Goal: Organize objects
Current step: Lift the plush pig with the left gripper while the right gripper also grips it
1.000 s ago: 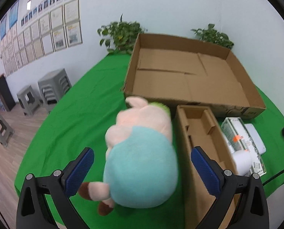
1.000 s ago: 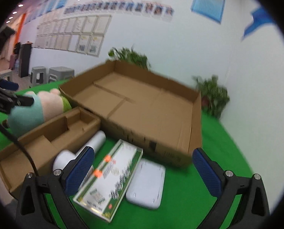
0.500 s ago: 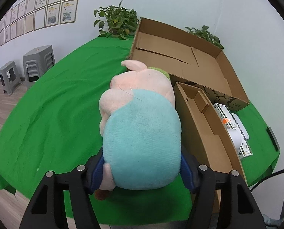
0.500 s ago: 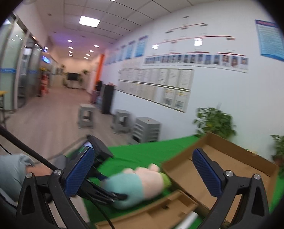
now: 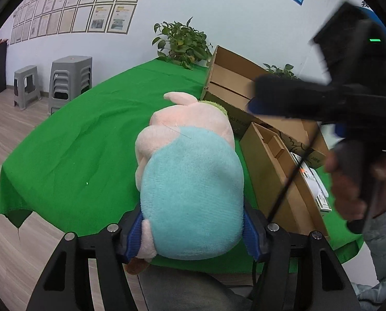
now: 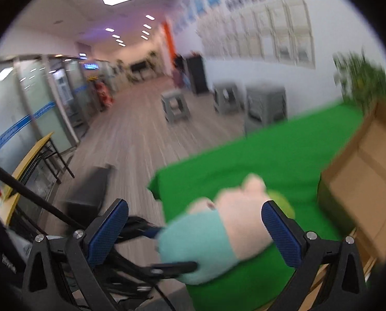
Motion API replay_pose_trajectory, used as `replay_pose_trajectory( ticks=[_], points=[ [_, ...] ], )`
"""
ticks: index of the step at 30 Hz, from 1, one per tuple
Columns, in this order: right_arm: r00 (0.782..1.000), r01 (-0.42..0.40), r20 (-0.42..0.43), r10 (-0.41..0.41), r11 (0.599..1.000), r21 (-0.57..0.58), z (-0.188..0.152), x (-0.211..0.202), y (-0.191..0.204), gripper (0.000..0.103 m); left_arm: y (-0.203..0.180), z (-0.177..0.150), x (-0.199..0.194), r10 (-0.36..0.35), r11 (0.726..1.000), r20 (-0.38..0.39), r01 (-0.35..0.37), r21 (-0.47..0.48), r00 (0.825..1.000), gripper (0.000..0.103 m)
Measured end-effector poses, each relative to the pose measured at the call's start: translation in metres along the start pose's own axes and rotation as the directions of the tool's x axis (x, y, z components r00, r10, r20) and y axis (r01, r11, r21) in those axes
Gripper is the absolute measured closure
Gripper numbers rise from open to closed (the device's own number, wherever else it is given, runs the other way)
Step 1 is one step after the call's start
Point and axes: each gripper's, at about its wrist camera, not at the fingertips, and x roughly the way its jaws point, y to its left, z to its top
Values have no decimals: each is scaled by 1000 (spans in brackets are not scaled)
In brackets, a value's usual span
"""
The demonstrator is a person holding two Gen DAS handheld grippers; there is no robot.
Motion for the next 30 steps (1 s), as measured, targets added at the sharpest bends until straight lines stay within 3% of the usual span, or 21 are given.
replay_pose_trajectory(
  ticks=[2, 5, 9, 15, 18, 23, 30],
  points=[
    [998, -3, -55, 8, 995, 104, 2, 22, -20, 1, -1, -2, -2, 3, 1000, 5, -3, 10, 1000, 42],
    [989, 56, -146, -25, 975, 216, -2, 43, -40, 1, -6, -5, 2, 4, 1000, 5, -4, 14, 1000, 42],
    [982, 13, -178, 54, 935, 354, -10, 50, -50, 1, -2, -10, 2, -12, 1000, 11, 12, -2, 1000, 42],
    [972, -20, -204, 114, 911, 413, -14, 63, -39, 1, 7, -21, -3, -19, 999, 16, 19, -30, 1000, 42],
    [974, 10, -214, 78, 923, 384, -7, 68, -33, 0, 6, -24, -6, -10, 999, 17, 11, -39, 1000, 42],
    [983, 37, -179, 34, 925, 378, -4, 65, -33, 2, -2, -26, -7, 2, 1000, 20, -2, -20, 1000, 43],
    [1000, 14, -15, -8, 909, 417, -12, 26, -44, 26, -37, -13, -17, 13, 999, 74, -17, 52, 997, 49]
  ],
)
